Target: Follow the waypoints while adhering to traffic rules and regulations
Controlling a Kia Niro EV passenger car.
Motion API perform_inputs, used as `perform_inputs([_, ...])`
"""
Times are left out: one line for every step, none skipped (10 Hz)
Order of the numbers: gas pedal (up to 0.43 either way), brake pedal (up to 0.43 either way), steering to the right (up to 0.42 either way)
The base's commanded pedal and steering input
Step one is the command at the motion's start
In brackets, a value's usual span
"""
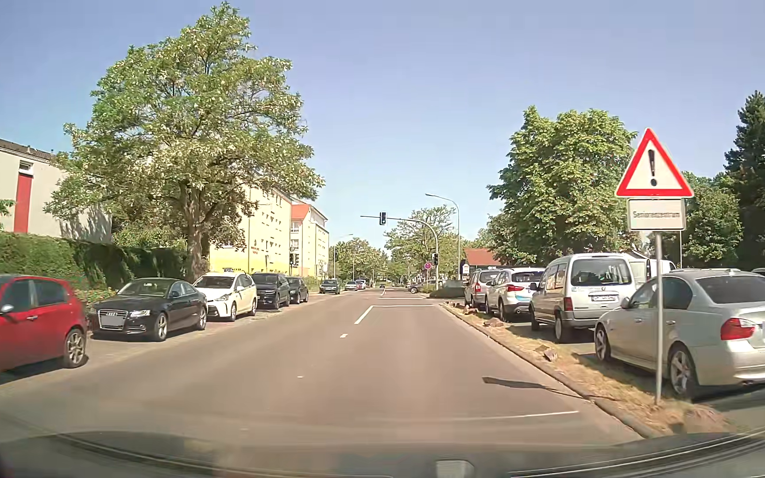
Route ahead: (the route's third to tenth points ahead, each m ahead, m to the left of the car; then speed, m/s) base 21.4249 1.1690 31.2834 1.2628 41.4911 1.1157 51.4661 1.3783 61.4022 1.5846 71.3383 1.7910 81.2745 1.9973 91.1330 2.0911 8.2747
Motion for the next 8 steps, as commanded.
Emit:
perform_inputs([0.087,0.03,-0.004])
perform_inputs([0.087,0.03,-0.004])
perform_inputs([0.087,0.03,-0.004])
perform_inputs([0.087,0.03,-0.004])
perform_inputs([0.087,0.03,-0.004])
perform_inputs([0.087,0.03,-0.004])
perform_inputs([0.087,0.03,-0.004])
perform_inputs([0.087,0.03,-0.004])
